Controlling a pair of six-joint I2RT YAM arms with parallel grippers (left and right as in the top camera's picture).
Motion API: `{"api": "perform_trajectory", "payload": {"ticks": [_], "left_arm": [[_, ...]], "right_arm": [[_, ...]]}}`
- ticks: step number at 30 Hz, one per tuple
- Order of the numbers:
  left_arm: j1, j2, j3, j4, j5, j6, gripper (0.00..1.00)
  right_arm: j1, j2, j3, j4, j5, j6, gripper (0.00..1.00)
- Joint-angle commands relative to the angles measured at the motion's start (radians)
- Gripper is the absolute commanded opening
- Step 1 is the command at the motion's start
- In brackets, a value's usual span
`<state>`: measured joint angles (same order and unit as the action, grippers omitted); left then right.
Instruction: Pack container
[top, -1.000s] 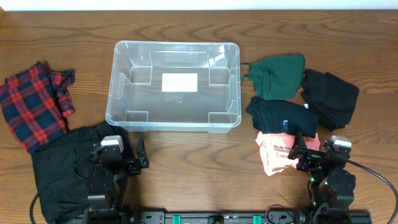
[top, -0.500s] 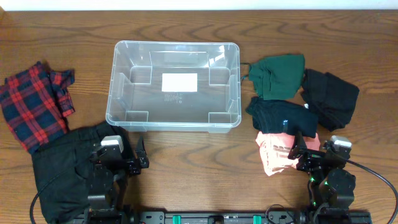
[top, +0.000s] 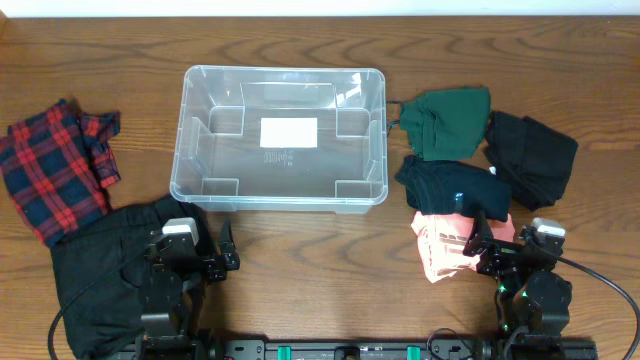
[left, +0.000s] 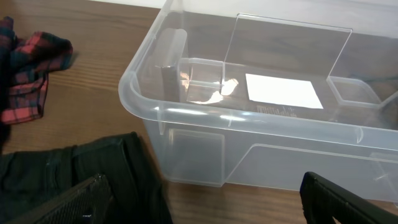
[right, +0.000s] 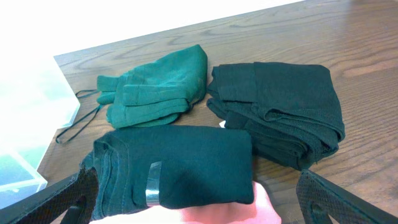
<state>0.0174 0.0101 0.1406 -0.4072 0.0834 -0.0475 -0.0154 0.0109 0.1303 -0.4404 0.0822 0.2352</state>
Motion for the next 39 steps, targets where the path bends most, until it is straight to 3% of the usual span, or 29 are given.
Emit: {"api": "perform_trajectory", "payload": {"ticks": [1, 12, 17, 23, 28, 34, 39], "left_arm": [[-0.004, -0.006, -0.021, 0.002, 0.006, 0.014, 0.98], [-0.004, -0.006, -0.021, 0.016, 0.014, 0.008, 0.98], [-0.003, -0.003, 0.044, 0.013, 0.004, -0.142, 0.98], [-0.003, 0.126, 0.271, -0.026, -0.214, -0.181, 0.98], [0.002, 0.391, 0.575, -0.203, -0.419, -0.196, 0.98], [0.003, 0.615, 0.867, -0.370, -0.526, 0.056, 0.98], [0.079, 0.668, 0.990, -0.511, -0.653, -0.076, 0.98]], "right_arm": [[-0.006, -0.005, -0.003, 0.002, 0.007, 0.015, 0.99], [-0.006, -0.005, -0.003, 0.002, 0.007, 0.015, 0.99], [-0.006, -0.005, -0.003, 0.002, 0.007, 0.015, 0.99], [-0.006, -0.005, -0.003, 0.002, 0.007, 0.015, 0.99], [-0.006, -0.005, -0.003, 0.002, 0.007, 0.015, 0.99], [-0.006, -0.005, -0.003, 0.002, 0.007, 0.015, 0.99], [-0.006, -0.005, -0.003, 0.002, 0.007, 0.015, 0.99]]}}
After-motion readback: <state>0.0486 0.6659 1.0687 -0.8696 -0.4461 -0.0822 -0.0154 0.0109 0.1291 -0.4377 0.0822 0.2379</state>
